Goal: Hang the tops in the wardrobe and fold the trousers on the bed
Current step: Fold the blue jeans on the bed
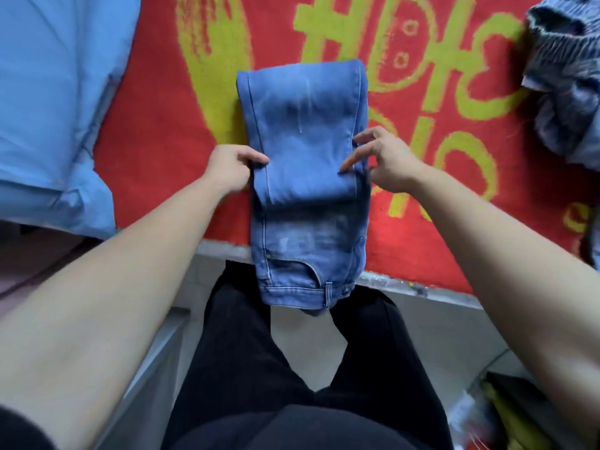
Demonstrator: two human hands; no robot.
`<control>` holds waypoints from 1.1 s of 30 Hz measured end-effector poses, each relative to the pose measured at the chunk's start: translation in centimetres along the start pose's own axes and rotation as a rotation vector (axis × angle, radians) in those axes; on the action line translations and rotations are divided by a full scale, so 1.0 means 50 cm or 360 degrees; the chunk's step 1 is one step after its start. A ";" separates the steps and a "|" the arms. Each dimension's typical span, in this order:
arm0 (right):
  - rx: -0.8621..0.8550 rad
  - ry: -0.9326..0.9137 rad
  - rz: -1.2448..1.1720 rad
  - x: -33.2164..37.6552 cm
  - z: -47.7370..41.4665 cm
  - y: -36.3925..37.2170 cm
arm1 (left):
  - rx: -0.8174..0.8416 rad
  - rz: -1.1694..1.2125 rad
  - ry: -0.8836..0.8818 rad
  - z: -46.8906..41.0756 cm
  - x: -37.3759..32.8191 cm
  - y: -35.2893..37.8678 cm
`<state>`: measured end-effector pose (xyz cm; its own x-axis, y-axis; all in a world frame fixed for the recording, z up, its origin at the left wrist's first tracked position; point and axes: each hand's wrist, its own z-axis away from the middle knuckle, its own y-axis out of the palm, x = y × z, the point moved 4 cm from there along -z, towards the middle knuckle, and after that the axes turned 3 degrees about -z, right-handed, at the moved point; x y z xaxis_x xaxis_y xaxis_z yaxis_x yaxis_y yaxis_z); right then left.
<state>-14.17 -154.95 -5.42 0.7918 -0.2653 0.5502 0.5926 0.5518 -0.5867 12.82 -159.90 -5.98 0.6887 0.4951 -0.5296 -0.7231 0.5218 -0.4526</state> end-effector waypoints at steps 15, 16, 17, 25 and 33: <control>-0.0067 0.0113 0.0698 -0.012 -0.011 0.124 | 0.0058 -0.1811 0.0663 -0.051 0.018 0.070; -0.0033 0.0141 0.0647 -0.015 -0.018 0.124 | 0.0053 -0.1818 0.0669 -0.054 0.016 0.072; -0.0023 0.0150 0.0573 -0.016 -0.019 0.119 | 0.0033 -0.1792 0.0683 -0.051 0.015 0.071; -0.0616 0.0520 -0.0797 -0.019 -0.026 0.049 | -0.0300 -0.0178 0.0167 -0.050 0.011 0.039; -0.0434 0.0653 -0.1672 -0.020 -0.098 0.014 | -0.0242 0.0805 -0.0200 -0.151 -0.049 0.006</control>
<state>-13.81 -158.15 -9.28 -0.1501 -0.7555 0.6377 0.9593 -0.2675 -0.0911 10.52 -166.20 -10.24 0.2470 0.7424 -0.6228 -0.9590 0.0950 -0.2671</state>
